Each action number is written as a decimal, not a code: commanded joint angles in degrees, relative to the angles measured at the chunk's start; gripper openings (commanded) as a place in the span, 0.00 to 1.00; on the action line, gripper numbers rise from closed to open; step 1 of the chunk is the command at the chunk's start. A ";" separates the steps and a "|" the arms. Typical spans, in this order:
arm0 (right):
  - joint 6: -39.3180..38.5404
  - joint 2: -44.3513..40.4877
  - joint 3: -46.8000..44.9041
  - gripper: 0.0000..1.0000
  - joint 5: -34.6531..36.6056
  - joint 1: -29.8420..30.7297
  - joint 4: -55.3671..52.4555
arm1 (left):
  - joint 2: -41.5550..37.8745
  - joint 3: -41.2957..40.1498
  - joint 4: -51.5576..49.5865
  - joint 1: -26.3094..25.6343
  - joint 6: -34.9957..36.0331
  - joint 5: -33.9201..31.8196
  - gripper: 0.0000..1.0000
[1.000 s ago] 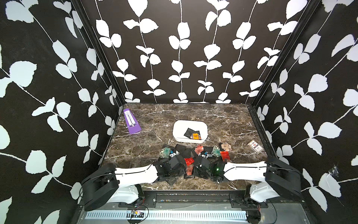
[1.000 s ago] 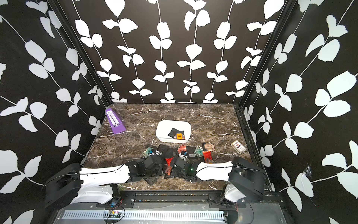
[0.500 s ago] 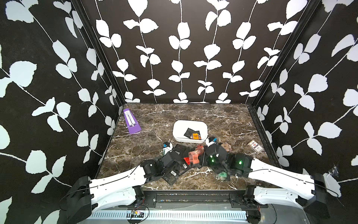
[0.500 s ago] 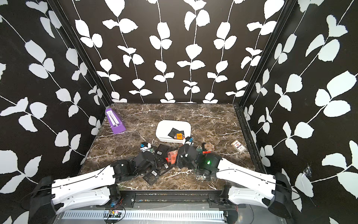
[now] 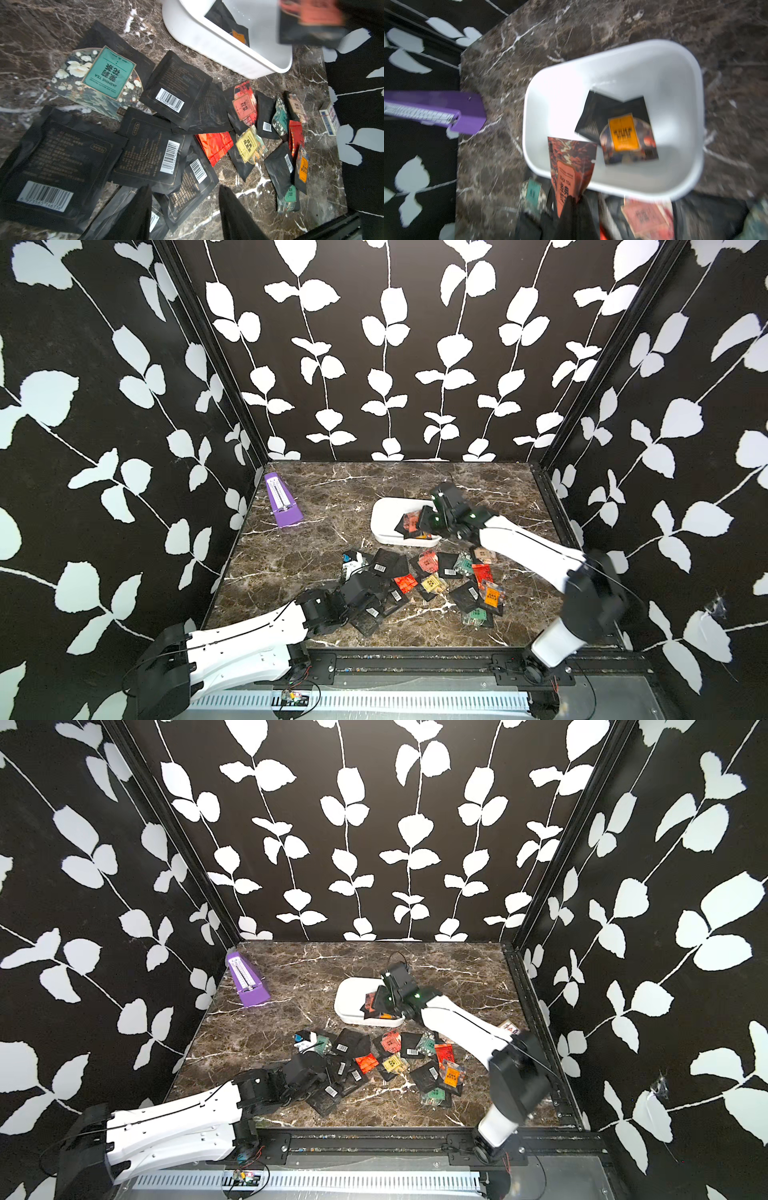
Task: Put the tea bags into the storage box
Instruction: Place the tea bag in the storage box.
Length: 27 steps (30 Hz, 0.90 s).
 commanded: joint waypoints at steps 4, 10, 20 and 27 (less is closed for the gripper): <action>-2.90 8.61 10.13 0.00 0.63 -2.04 -0.22 | 0.14 -1.20 2.39 -0.14 1.12 2.33 0.50; -3.59 12.18 15.10 0.30 1.21 -4.21 -5.47 | 0.28 -1.16 0.86 -0.12 0.03 1.01 0.49; -7.53 -4.17 6.73 0.55 2.45 -5.22 -8.01 | -1.89 -0.71 -2.31 -0.14 0.07 -1.46 0.47; -3.92 -24.41 -10.52 0.51 -2.76 -3.57 -5.09 | -2.90 -1.12 -0.14 -0.14 -0.42 -0.73 0.38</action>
